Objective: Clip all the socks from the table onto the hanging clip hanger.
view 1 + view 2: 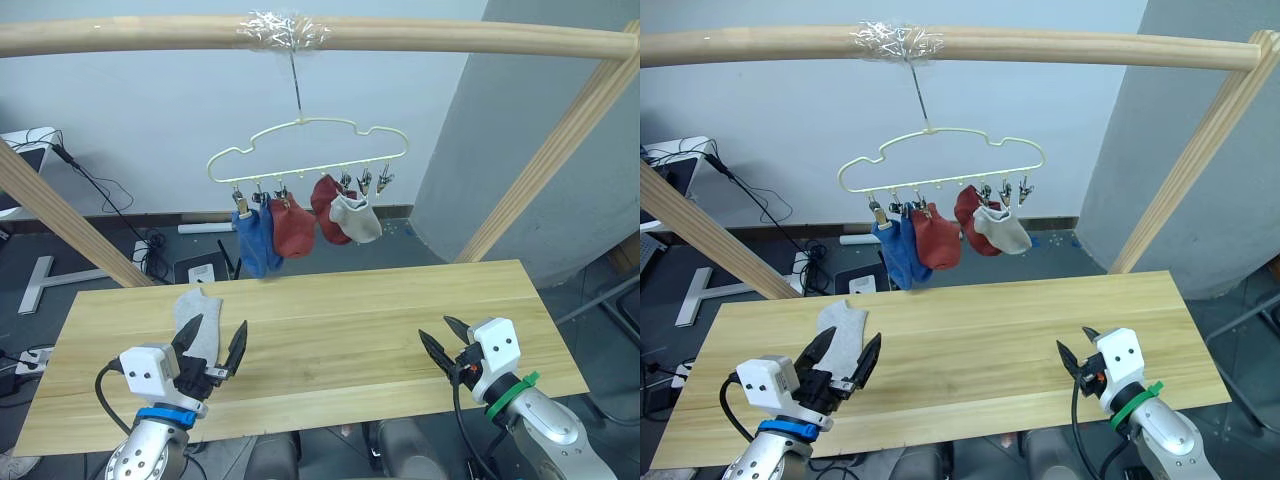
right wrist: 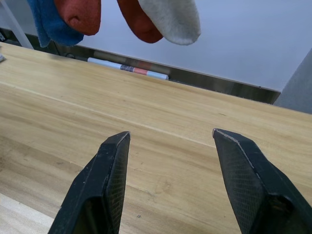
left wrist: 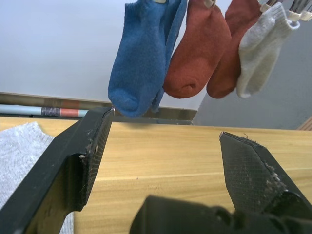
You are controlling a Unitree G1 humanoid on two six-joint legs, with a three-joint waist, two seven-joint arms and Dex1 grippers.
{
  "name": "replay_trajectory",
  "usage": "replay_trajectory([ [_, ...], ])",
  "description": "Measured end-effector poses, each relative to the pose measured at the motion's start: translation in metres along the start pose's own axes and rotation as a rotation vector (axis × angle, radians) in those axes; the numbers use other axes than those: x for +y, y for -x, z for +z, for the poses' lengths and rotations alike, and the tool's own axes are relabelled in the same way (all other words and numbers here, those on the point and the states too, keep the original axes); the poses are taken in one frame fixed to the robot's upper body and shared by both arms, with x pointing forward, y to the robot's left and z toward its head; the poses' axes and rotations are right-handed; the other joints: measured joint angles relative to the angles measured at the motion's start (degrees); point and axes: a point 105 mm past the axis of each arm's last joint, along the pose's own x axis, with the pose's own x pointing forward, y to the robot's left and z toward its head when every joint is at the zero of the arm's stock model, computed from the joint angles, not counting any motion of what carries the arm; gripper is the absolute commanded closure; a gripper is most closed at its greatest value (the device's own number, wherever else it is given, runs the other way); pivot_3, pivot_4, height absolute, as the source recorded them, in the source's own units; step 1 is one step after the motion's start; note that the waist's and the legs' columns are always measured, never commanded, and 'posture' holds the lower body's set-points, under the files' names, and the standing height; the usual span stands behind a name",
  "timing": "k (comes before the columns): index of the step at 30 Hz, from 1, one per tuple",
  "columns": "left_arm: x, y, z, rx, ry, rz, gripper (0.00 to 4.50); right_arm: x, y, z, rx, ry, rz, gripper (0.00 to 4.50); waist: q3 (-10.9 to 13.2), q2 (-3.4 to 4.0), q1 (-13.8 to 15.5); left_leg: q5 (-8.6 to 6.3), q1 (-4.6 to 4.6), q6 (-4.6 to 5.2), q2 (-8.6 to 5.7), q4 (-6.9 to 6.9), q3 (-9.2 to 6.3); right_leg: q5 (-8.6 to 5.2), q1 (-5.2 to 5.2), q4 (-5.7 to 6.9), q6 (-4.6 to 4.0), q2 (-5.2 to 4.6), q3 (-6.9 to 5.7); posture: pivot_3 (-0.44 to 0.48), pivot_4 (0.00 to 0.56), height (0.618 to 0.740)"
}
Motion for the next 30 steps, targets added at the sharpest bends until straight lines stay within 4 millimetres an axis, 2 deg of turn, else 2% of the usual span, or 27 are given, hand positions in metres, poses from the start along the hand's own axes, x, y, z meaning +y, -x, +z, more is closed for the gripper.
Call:
replay_trajectory([
  [15,-0.010,-0.005,0.012,0.000,-0.001,-0.018,0.52,0.000,-0.001,0.000,0.005,-0.005,0.007,1.70,-0.02,0.01,0.05,0.00,0.34,0.00,0.01,0.01,0.00,-0.02,0.35,0.07,-0.03,0.02,0.03,-0.154,0.196,0.740],
  [19,-0.010,-0.006,0.010,0.012,0.002,-0.013,0.52,0.000,-0.001,-0.002,0.012,-0.009,0.008,1.70,-0.01,0.01,0.02,-0.02,0.79,0.00,0.03,-0.05,-0.01,-0.06,0.82,-0.04,-0.07,0.00,0.03,-0.154,0.196,0.740],
  [30,-0.014,-0.008,0.010,0.014,0.008,-0.031,0.52,0.001,0.000,-0.004,0.020,-0.014,0.013,1.70,0.02,0.04,0.03,-0.03,0.77,-0.02,0.03,-0.11,-0.02,-0.07,0.82,-0.15,-0.06,-0.03,0.02,-0.162,0.208,0.740],
])
